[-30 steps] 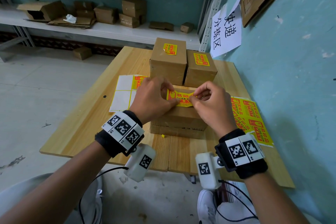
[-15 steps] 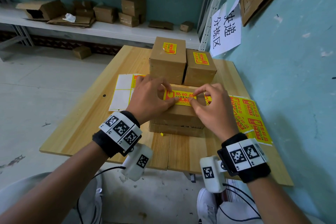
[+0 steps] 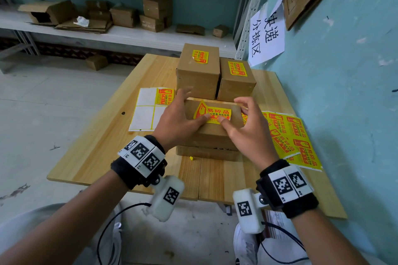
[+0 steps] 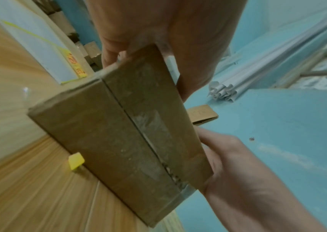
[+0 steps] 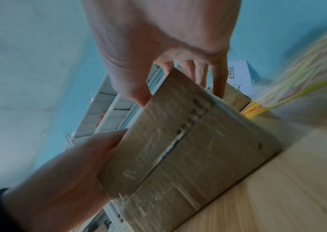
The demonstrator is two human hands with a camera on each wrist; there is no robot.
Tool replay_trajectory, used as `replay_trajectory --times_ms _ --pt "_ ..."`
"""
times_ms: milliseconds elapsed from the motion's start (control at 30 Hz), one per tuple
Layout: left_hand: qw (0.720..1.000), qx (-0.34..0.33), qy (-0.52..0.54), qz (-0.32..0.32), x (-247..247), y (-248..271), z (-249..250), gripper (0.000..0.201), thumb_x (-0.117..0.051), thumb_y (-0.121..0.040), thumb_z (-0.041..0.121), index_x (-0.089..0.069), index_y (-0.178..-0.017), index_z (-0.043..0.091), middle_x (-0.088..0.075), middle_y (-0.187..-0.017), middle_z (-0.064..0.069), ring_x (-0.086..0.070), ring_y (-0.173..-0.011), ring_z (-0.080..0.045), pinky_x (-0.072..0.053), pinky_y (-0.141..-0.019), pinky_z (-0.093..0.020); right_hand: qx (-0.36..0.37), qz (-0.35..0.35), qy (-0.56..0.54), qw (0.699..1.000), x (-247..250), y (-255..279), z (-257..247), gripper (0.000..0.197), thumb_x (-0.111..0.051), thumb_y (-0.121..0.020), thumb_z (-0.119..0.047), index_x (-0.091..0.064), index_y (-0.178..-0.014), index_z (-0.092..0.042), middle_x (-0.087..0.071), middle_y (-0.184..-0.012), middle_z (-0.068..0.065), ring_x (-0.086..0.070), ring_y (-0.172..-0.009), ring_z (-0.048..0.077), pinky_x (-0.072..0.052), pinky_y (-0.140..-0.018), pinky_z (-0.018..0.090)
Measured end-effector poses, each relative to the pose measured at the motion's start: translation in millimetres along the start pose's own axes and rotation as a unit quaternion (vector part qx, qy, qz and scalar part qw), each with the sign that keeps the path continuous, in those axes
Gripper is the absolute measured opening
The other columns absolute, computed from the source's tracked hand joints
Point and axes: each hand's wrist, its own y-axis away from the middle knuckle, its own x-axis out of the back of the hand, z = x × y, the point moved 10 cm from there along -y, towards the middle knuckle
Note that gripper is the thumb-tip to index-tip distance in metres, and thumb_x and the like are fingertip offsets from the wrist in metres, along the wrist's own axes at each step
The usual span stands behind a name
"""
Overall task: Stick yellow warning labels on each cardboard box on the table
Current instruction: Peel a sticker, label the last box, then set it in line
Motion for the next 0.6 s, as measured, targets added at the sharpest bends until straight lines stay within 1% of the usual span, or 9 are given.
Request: replay_trajectory --times_ms 100,167,233,300,400,500,533,567,600 --pt "0.998 0.019 0.059 -0.026 2.6 0.2 -8.0 0.071 -0.073 -0.083 0.031 -0.034 -0.143 0.030 -0.041 -0.148 0.009 -0.040 -0.130 -0.008 -0.041 -0.101 -0.030 -0.030 -0.021 -0.043 0.998 1.0 -0.6 9.4 0.050 -0.077 -0.084 -0.032 -0.051 -0.126 -0.026 -0.052 -0.121 -0.014 -0.047 -0.117 0.004 -0.038 -0.096 0.022" --pt "0.994 0.030 0.094 -0.044 3.9 -0.1 -13.9 0.068 -0.074 -0.083 0.029 -0.037 -0.140 0.033 -0.042 -0.147 0.013 -0.038 -0.132 -0.006 -0.040 -0.105 -0.032 -0.045 -0.030 -0.071 0.996 1.9 -0.4 14.7 0.049 -0.077 -0.084 -0.029 -0.052 -0.127 -0.027 -0.054 -0.125 -0.014 -0.048 -0.123 0.004 -0.040 -0.103 0.026" --pt "0.990 0.037 0.123 -0.060 4.7 -0.3 -17.8 0.066 -0.074 -0.082 0.028 -0.039 -0.138 0.034 -0.043 -0.146 0.015 -0.037 -0.135 -0.006 -0.039 -0.109 -0.036 -0.055 -0.040 -0.092 0.993 2.7 -0.1 18.6 0.048 -0.076 -0.085 -0.027 -0.053 -0.127 -0.028 -0.056 -0.130 -0.013 -0.048 -0.127 0.004 -0.041 -0.107 0.030" --pt "0.986 0.038 0.145 -0.071 6.3 -0.8 -19.8 0.065 -0.075 -0.082 0.025 -0.041 -0.138 0.032 -0.045 -0.145 0.015 -0.037 -0.137 -0.006 -0.038 -0.109 -0.035 -0.063 -0.047 -0.117 0.990 3.9 -0.2 21.3 0.047 -0.076 -0.085 -0.023 -0.055 -0.126 -0.028 -0.057 -0.133 -0.011 -0.049 -0.129 0.005 -0.041 -0.111 0.034" --pt "0.979 0.043 0.178 -0.088 7.9 -1.6 -22.8 0.063 -0.074 -0.083 0.018 -0.043 -0.137 0.030 -0.048 -0.143 0.016 -0.040 -0.135 -0.004 -0.040 -0.107 -0.032 -0.072 -0.061 -0.148 0.984 4.6 -0.9 23.2 0.044 -0.073 -0.087 -0.013 -0.057 -0.125 -0.026 -0.058 -0.133 -0.009 -0.050 -0.129 0.005 -0.041 -0.112 0.038" --pt "0.975 0.046 0.200 -0.089 8.3 -2.6 -23.2 0.056 -0.067 -0.088 0.010 -0.045 -0.136 0.028 -0.051 -0.140 0.015 -0.043 -0.133 -0.005 -0.043 -0.105 -0.034 -0.080 -0.061 -0.162 0.982 4.8 -2.4 23.1 0.038 -0.065 -0.092 -0.009 -0.057 -0.125 -0.025 -0.058 -0.132 -0.008 -0.051 -0.128 0.005 -0.041 -0.113 0.038" --pt "0.975 0.048 0.203 -0.080 7.9 -3.0 -22.2 0.053 -0.066 -0.089 0.012 -0.046 -0.136 0.027 -0.052 -0.140 0.014 -0.043 -0.133 -0.007 -0.044 -0.104 -0.034 -0.078 -0.052 -0.159 0.983 4.7 -3.3 22.2 0.035 -0.064 -0.094 -0.012 -0.057 -0.125 -0.025 -0.058 -0.132 -0.008 -0.051 -0.127 0.005 -0.040 -0.112 0.036" --pt "0.977 0.052 0.199 -0.065 7.1 -3.2 -20.6 0.052 -0.067 -0.089 0.017 -0.046 -0.136 0.028 -0.051 -0.139 0.014 -0.043 -0.133 -0.007 -0.044 -0.104 -0.035 -0.074 -0.042 -0.148 0.985 4.2 -4.0 20.4 0.034 -0.065 -0.094 -0.019 -0.056 -0.126 -0.025 -0.058 -0.131 -0.008 -0.051 -0.126 0.006 -0.040 -0.111 0.033" --pt "0.980 0.056 0.186 -0.048 5.6 -3.3 -19.1 0.054 -0.068 -0.088 0.025 -0.045 -0.136 0.029 -0.050 -0.140 0.013 -0.042 -0.133 -0.008 -0.044 -0.105 -0.037 -0.070 -0.033 -0.132 0.988 2.4 -4.6 17.8 0.038 -0.067 -0.092 -0.026 -0.054 -0.128 -0.025 -0.056 -0.132 -0.008 -0.050 -0.125 0.006 -0.040 -0.108 0.029"
